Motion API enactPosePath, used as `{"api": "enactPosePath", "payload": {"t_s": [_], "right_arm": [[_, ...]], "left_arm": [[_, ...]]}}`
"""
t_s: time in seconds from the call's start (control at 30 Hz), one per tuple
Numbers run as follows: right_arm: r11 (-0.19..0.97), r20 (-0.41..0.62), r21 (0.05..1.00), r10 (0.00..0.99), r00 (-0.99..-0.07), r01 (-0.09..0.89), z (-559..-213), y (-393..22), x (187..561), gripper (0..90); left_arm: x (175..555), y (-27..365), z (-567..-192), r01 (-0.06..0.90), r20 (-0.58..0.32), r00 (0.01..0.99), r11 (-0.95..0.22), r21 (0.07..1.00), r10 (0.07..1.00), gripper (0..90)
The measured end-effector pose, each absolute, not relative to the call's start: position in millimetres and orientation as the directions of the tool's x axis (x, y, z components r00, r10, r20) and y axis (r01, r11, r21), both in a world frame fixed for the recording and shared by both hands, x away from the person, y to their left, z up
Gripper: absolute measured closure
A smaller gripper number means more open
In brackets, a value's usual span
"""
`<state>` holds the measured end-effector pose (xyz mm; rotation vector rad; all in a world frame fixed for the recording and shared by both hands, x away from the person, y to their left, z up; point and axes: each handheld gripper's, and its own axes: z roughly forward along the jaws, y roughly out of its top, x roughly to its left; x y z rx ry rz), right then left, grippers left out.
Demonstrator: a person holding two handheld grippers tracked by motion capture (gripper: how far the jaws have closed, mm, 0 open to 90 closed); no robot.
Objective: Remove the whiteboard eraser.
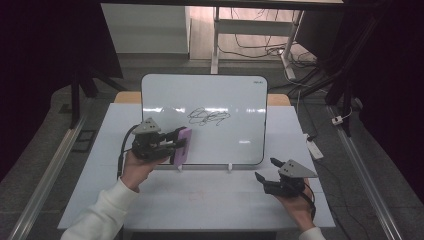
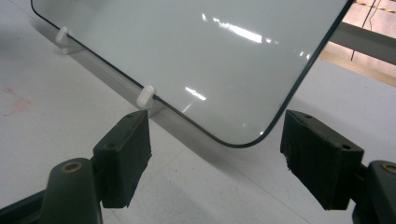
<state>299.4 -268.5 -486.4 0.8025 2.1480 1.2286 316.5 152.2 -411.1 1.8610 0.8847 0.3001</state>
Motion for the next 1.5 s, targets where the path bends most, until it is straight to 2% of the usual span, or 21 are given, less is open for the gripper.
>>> {"api": "enactPosePath", "payload": {"t_s": [0.63, 1.13, 1.5], "right_arm": [[0.388, -0.105, 0.892, 0.680, -0.726, 0.234, -481.8, -234.0, 292.1, 23.7], [0.339, 0.004, 0.900, 0.621, -0.784, 0.273, -485.5, -171.9, 291.9, 22.4], [0.273, 0.087, 0.910, 0.609, -0.788, 0.312, -484.7, -141.0, 296.4, 21.7]], "left_arm": [[314.8, 112.8, -433.3, 0.432, -0.192, 0.747, -0.246, 0.867, 0.636, 59.3], [315.2, 92.0, -445.7, 0.423, -0.184, 0.754, -0.251, 0.871, 0.631, 59.3], [311.4, 82.1, -448.9, 0.407, -0.176, 0.765, -0.253, 0.878, 0.620, 59.3]]}}
